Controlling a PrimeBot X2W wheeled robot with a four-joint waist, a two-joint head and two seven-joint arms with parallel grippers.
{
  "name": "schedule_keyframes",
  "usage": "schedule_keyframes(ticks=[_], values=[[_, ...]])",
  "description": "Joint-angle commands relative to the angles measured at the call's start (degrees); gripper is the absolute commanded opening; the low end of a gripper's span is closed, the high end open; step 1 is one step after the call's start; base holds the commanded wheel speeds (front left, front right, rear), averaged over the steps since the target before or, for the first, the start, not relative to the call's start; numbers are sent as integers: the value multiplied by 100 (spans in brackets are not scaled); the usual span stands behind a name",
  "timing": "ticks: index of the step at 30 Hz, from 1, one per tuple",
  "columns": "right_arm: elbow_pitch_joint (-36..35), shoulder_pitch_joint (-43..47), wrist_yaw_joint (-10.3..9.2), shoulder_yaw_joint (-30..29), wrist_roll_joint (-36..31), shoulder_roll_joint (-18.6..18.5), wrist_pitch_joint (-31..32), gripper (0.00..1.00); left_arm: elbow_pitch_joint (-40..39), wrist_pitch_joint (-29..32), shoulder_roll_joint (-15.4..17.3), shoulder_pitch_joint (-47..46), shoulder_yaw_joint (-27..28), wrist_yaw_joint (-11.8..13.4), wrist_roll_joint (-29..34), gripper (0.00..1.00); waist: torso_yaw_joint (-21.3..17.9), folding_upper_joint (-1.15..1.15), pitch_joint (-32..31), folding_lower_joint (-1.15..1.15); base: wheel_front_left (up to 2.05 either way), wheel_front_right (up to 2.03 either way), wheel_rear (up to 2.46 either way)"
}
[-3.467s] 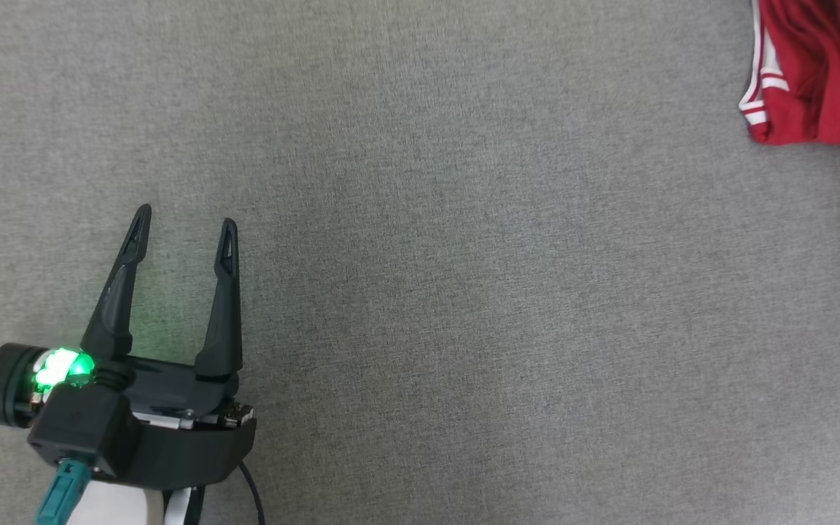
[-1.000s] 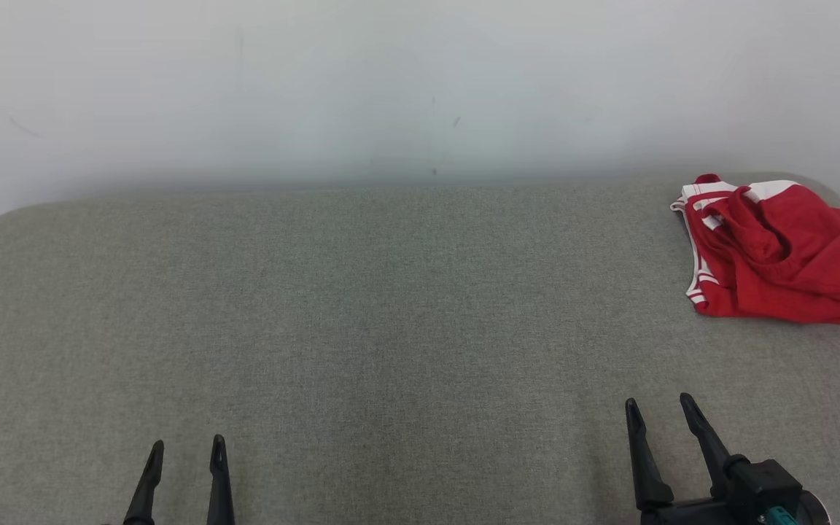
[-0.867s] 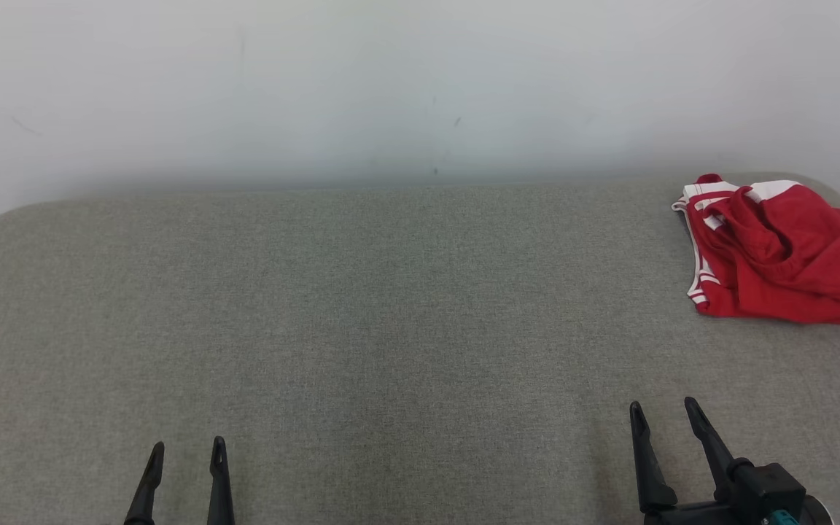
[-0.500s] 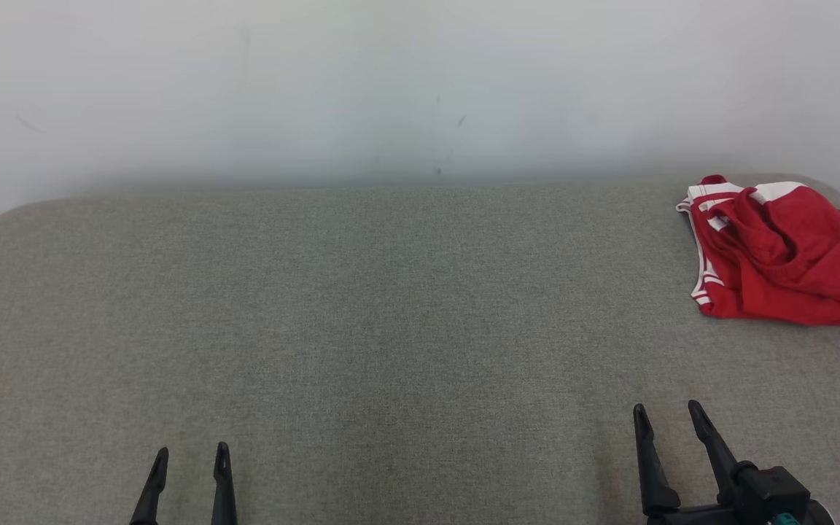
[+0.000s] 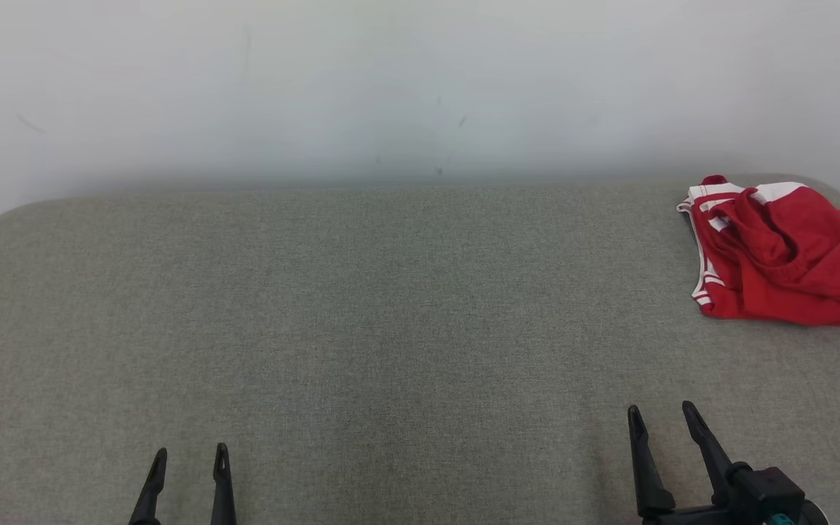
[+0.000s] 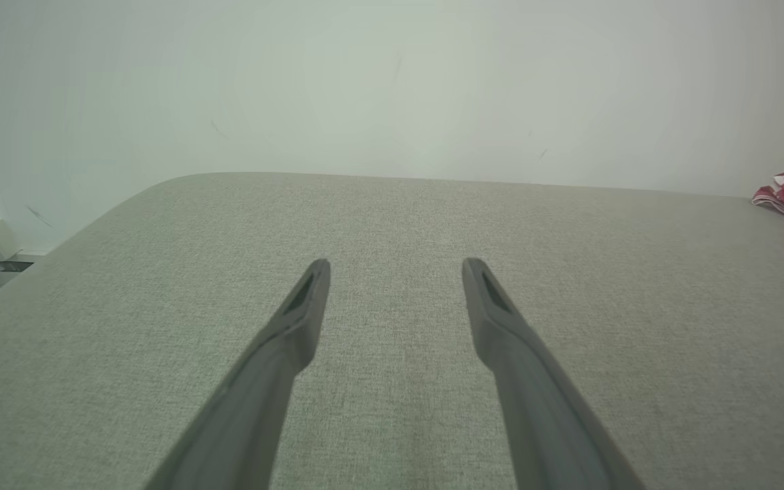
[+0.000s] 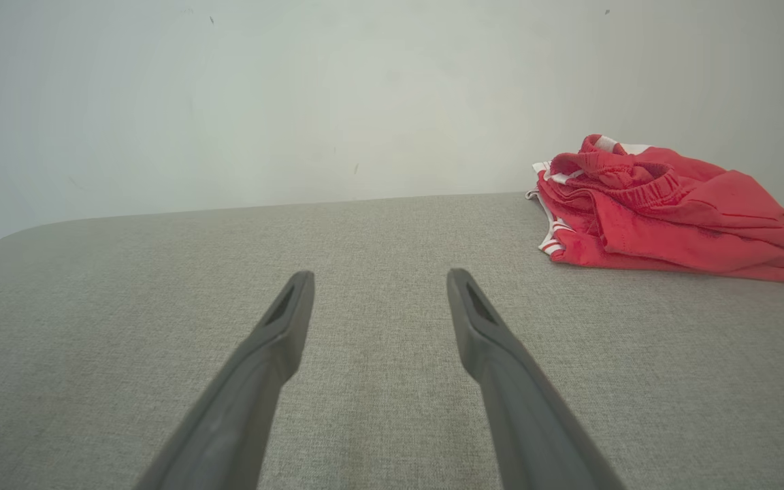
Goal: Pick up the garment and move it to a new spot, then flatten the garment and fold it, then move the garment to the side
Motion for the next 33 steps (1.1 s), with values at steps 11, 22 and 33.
schedule_keyframes(ticks=[11, 22, 33], values=[[25, 46, -14, 34, -13, 19, -23, 100, 30, -12, -4, -68, -2, -57, -26, 100, 34, 0, 30, 0, 0, 0, 0], [240, -7, 0, -75, 728, 2, 284, 0, 256, 166, -13, -57, 39, -84, -719, 0, 41, 0, 26, 0, 0, 0, 0], [256, -168, -1, -236, 1912, 3, 688, 0, 163, 315, -10, -117, 16, -140, -1912, 0, 48, 0, 16, 0, 0, 0, 0]])
